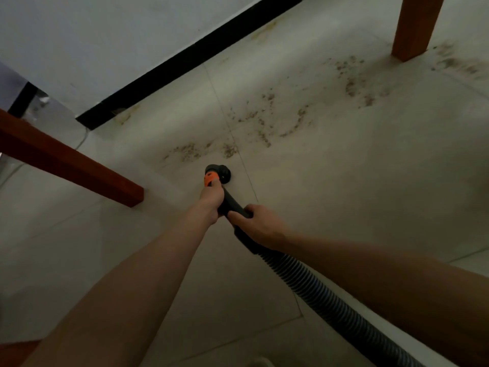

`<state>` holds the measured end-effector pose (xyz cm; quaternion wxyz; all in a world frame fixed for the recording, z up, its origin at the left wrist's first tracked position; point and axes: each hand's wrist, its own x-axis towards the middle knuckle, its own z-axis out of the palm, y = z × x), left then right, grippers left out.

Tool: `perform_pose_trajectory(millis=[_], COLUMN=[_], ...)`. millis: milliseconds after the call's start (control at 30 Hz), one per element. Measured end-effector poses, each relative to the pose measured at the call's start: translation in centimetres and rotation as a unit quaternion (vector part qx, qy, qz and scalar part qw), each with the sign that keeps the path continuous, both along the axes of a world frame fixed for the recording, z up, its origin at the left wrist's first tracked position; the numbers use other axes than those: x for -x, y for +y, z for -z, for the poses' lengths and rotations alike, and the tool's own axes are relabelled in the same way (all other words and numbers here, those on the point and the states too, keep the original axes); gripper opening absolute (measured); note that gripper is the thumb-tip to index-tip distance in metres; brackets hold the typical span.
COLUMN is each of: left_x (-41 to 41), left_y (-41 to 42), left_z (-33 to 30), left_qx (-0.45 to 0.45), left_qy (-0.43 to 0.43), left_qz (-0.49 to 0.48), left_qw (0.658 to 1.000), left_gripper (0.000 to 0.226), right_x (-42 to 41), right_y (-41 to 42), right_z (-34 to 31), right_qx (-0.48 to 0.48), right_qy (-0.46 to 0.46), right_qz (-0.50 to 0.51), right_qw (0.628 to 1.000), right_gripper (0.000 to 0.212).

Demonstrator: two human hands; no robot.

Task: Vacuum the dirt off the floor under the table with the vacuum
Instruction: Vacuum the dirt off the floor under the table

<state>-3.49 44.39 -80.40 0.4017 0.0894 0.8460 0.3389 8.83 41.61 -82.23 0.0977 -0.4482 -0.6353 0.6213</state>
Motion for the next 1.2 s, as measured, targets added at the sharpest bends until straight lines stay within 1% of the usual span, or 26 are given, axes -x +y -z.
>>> perform_pose_trajectory(millis=[100,200,300,433,700,900,1033,1200], left_x=[1.9,3.0,3.7,4.4,4.2,4.4,4.9,5.3], left_y=[1.0,2.1,3.5,5.3,6.7,6.9,6.7,8.1], left_z=[0.7,1.4,1.9,2.4,2.8,2.9,3.3,3.1], left_qx=[-0.015,-0.030,-0.028,-0.010,-0.022,-0.028,-0.015,-0.013], left_qy=[-0.001,-0.009,0.008,0.028,0.006,0.009,0.038,0.043], left_qz=[-0.030,-0.044,-0.030,-0.001,0.027,0.025,0.005,0.010], left_qw=[0.999,0.999,0.999,1.000,0.999,0.999,0.999,0.999], left_gripper=[0.050,0.046,0.047,0.052,0.051,0.047,0.044,0.053], right_x=[2.0,3.1,3.7,4.2,4.4,4.5,4.8,5.0], right_y=[1.5,3.0,4.1,5.0,5.0,5.2,5.9,7.4], right_z=[0.8,1.4,1.9,2.2,2.5,2.3,2.6,2.5], right_qx=[-0.047,-0.057,-0.038,-0.027,-0.067,-0.078,-0.060,-0.065], right_qy=[-0.027,-0.034,-0.019,0.001,-0.019,-0.032,-0.021,-0.019], right_qz=[-0.018,-0.020,-0.011,0.032,0.064,0.054,0.017,0.014], right_qw=[0.998,0.998,0.999,0.999,0.996,0.995,0.998,0.998], right_gripper=[0.036,0.036,0.036,0.035,0.032,0.034,0.037,0.038])
